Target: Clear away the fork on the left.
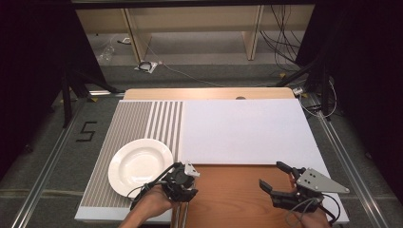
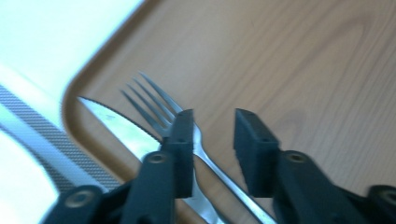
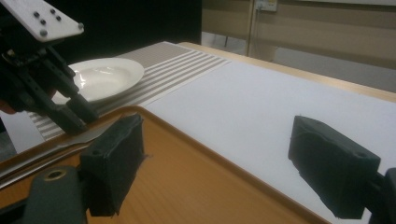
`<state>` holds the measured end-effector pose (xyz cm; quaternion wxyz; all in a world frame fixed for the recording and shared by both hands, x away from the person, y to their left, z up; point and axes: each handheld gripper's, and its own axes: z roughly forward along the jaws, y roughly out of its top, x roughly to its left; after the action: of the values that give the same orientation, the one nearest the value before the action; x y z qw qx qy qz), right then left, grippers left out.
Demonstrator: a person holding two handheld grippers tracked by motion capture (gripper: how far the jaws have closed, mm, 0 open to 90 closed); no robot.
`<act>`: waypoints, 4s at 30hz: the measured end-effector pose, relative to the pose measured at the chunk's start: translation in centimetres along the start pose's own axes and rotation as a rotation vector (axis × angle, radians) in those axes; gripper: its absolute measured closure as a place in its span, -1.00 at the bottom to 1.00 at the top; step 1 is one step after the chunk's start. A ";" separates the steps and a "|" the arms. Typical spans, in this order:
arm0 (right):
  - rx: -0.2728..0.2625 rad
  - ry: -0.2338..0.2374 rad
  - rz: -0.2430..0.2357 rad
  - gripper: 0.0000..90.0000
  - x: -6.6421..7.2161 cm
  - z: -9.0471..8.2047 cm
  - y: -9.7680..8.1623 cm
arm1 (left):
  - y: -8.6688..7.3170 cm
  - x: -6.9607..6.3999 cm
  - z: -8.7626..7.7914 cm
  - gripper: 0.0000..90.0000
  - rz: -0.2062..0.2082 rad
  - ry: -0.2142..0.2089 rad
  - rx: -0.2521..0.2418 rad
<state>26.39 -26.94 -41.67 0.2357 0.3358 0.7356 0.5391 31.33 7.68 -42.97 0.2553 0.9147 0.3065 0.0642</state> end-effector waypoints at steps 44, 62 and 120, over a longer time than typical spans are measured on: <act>-0.001 0.000 0.002 -0.58 0.1 -0.1 0.1 | -3.7 6.2 -6.8 -0.59 -0.364 0.169 -0.358; -0.008 0.004 0.004 -0.58 0.0 -0.1 0.1 | -6.2 7.8 -9.0 -0.66 -0.498 0.267 -0.489; -0.006 0.001 0.004 -0.58 0.0 -0.1 0.0 | -13.4 7.7 -9.8 -0.66 -0.899 0.353 -0.549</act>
<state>26.33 -27.01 -41.61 0.2354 0.3364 0.7333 0.5420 27.69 25.58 -41.61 0.4315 0.5692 0.6767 0.1786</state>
